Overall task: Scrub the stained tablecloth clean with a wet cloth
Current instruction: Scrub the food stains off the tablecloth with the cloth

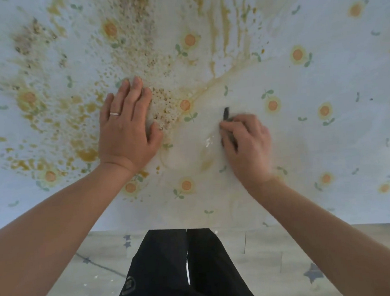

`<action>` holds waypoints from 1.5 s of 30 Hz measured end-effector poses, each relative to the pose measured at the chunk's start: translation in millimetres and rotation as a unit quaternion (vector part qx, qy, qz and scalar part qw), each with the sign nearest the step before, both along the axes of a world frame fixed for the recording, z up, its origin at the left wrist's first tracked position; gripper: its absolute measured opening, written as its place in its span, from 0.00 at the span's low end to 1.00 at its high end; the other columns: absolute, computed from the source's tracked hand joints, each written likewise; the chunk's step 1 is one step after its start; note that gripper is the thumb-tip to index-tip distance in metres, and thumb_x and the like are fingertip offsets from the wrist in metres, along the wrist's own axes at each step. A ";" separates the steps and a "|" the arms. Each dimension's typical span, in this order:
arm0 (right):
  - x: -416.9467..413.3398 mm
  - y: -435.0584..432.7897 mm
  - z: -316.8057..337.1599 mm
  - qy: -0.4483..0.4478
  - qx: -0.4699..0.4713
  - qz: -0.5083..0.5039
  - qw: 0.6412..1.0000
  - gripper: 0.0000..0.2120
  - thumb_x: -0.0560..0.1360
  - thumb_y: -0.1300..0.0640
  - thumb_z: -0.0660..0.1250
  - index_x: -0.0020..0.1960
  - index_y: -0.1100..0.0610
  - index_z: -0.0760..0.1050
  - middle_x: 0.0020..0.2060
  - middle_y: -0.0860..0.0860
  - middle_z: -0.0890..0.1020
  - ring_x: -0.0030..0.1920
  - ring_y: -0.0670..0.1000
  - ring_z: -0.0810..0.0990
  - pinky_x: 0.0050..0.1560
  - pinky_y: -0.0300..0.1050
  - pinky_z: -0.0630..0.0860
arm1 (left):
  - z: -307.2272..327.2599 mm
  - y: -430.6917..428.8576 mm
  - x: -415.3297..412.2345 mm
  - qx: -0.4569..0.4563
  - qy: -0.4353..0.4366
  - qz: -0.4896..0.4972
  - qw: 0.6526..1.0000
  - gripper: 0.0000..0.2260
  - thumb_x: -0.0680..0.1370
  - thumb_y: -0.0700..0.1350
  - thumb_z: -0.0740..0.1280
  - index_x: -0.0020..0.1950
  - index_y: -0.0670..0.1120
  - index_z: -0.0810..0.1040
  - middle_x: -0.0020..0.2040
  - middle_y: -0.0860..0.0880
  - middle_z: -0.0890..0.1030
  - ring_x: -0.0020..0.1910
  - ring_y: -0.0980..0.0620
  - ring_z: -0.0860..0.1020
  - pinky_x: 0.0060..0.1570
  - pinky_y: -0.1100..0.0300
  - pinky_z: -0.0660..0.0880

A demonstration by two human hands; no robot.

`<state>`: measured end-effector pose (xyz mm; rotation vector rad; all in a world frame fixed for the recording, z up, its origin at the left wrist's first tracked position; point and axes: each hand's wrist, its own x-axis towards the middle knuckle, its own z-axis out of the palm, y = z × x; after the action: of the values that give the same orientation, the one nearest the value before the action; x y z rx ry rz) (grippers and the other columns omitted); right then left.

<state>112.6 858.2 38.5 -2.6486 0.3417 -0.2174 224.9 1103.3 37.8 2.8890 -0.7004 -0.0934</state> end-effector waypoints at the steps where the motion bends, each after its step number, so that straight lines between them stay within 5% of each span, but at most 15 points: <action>1: -9.0 17.7 1.2 -0.001 -0.010 0.082 0.997 0.05 0.76 0.60 0.72 0.52 0.57 0.84 0.49 0.53 0.81 0.46 0.56 0.80 0.43 0.51 0.72 | -0.4 -0.8 0.0 -0.002 0.002 -0.003 1.000 0.29 0.80 0.51 0.61 0.80 0.42 0.66 0.82 0.43 0.62 0.82 0.42 0.59 0.80 0.42 0.53; 3: -25.0 30.9 2.5 -0.028 -0.027 0.220 0.975 0.04 0.75 0.60 0.73 0.49 0.55 0.84 0.47 0.51 0.83 0.42 0.55 0.81 0.39 0.49 0.69 | 1.8 -0.9 -0.7 -0.001 0.012 -0.004 1.000 0.29 0.79 0.51 0.61 0.80 0.42 0.66 0.82 0.43 0.62 0.82 0.42 0.59 0.80 0.42 0.53; 6: -2.3 -19.1 2.7 -0.062 -0.050 0.233 0.969 0.04 0.78 0.57 0.72 0.49 0.56 0.85 0.45 0.52 0.84 0.40 0.54 0.82 0.37 0.49 0.71 | 2.2 -1.8 -1.0 0.009 0.022 -0.009 1.000 0.31 0.79 0.52 0.60 0.81 0.42 0.64 0.83 0.44 0.60 0.83 0.42 0.57 0.81 0.41 0.52; 10: 31.0 -89.4 2.6 0.012 -0.106 -0.020 0.994 0.09 0.80 0.53 0.67 0.54 0.57 0.81 0.53 0.56 0.80 0.48 0.58 0.79 0.47 0.54 0.74 | -0.4 -0.3 2.6 0.018 0.035 -0.015 0.999 0.32 0.79 0.52 0.58 0.82 0.43 0.62 0.84 0.46 0.57 0.83 0.43 0.54 0.81 0.40 0.50; 13: 74.8 -99.9 2.8 0.069 -0.074 -0.268 0.958 0.14 0.81 0.48 0.61 0.55 0.57 0.76 0.58 0.56 0.75 0.48 0.61 0.78 0.51 0.55 0.75 | -2.2 0.9 3.7 0.028 0.041 -0.030 0.998 0.33 0.79 0.53 0.58 0.83 0.43 0.60 0.85 0.47 0.55 0.84 0.43 0.52 0.81 0.40 0.49; 15: 105.7 -76.3 4.5 0.075 -0.053 -0.340 0.936 0.14 0.82 0.48 0.60 0.54 0.57 0.75 0.58 0.55 0.74 0.47 0.61 0.79 0.50 0.54 0.75 | -2.3 2.5 3.6 0.021 0.055 -0.035 0.998 0.33 0.79 0.52 0.58 0.83 0.43 0.60 0.85 0.47 0.54 0.84 0.44 0.51 0.81 0.40 0.49; 17: 125.3 -30.6 9.5 0.061 -0.037 -0.291 0.954 0.13 0.81 0.48 0.61 0.54 0.57 0.76 0.56 0.55 0.75 0.48 0.60 0.78 0.50 0.53 0.73 | -0.4 5.1 6.5 0.004 0.067 -0.043 0.997 0.32 0.79 0.52 0.58 0.82 0.42 0.62 0.84 0.46 0.56 0.84 0.44 0.53 0.81 0.39 0.51; 20: 128.4 45.6 16.6 0.075 -0.035 -0.041 0.996 0.13 0.81 0.48 0.61 0.56 0.56 0.78 0.54 0.53 0.75 0.50 0.55 0.76 0.52 0.50 0.72 | 7.2 5.6 31.2 -0.030 0.078 -0.082 0.993 0.29 0.80 0.50 0.57 0.80 0.40 0.66 0.82 0.44 0.62 0.83 0.44 0.57 0.80 0.38 0.52; 23: 116.3 53.7 22.9 0.074 -0.027 0.103 0.992 0.11 0.80 0.51 0.66 0.60 0.53 0.80 0.54 0.50 0.76 0.50 0.54 0.78 0.48 0.49 0.76 | 16.1 4.4 74.4 -0.029 0.079 -0.072 0.994 0.28 0.83 0.49 0.57 0.82 0.42 0.60 0.83 0.44 0.60 0.83 0.44 0.54 0.81 0.39 0.48; 27: 97.7 -25.7 26.5 0.105 -0.060 -0.063 0.991 0.12 0.80 0.53 0.65 0.63 0.50 0.78 0.59 0.50 0.75 0.52 0.55 0.80 0.46 0.48 0.77 | 15.5 -0.4 144.8 -0.004 0.066 -0.018 0.998 0.31 0.85 0.51 0.55 0.85 0.45 0.49 0.85 0.44 0.51 0.84 0.43 0.47 0.81 0.39 0.44; 31: 108.7 -95.5 30.8 0.141 -0.039 -0.348 0.926 0.18 0.81 0.53 0.63 0.71 0.54 0.69 0.66 0.55 0.71 0.56 0.62 0.79 0.55 0.52 0.74 | 10.1 -3.1 191.3 0.023 0.059 -0.005 0.998 0.30 0.86 0.54 0.50 0.85 0.46 0.46 0.85 0.44 0.49 0.84 0.43 0.46 0.81 0.39 0.45; 33: 128.9 -95.3 25.1 0.126 -0.010 -0.405 0.906 0.16 0.82 0.53 0.62 0.68 0.57 0.71 0.66 0.55 0.71 0.56 0.62 0.79 0.54 0.49 0.71 | 7.2 -1.8 201.4 0.026 0.060 0.006 0.998 0.30 0.86 0.56 0.47 0.85 0.46 0.46 0.85 0.45 0.48 0.84 0.43 0.45 0.82 0.40 0.44; 37: 170.9 -24.2 11.0 0.071 0.001 -0.308 0.949 0.11 0.81 0.53 0.62 0.62 0.55 0.76 0.63 0.52 0.73 0.54 0.56 0.79 0.48 0.43 0.68 | 1.4 4.4 203.3 0.027 0.057 0.022 0.998 0.29 0.86 0.56 0.45 0.85 0.44 0.48 0.85 0.45 0.48 0.84 0.45 0.45 0.82 0.42 0.44; 42: 169.3 57.9 13.8 0.046 -0.024 0.073 0.996 0.12 0.77 0.55 0.69 0.60 0.53 0.79 0.57 0.48 0.78 0.54 0.49 0.77 0.39 0.41 0.75 | 1.0 2.5 202.7 0.009 0.060 0.038 0.997 0.28 0.86 0.54 0.48 0.85 0.45 0.52 0.85 0.46 0.51 0.84 0.47 0.47 0.82 0.45 0.45; 45: 167.4 3.5 16.4 0.071 -0.054 0.069 0.994 0.11 0.78 0.52 0.68 0.60 0.50 0.78 0.58 0.47 0.77 0.51 0.51 0.80 0.40 0.44 0.77 | -1.6 6.1 202.3 0.032 0.056 0.034 0.997 0.31 0.85 0.58 0.48 0.85 0.46 0.49 0.85 0.47 0.49 0.84 0.48 0.45 0.82 0.44 0.45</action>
<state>280.0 861.7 54.9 -2.7885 0.1958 -0.0035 427.2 1109.4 36.1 2.9371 -0.5886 -0.2703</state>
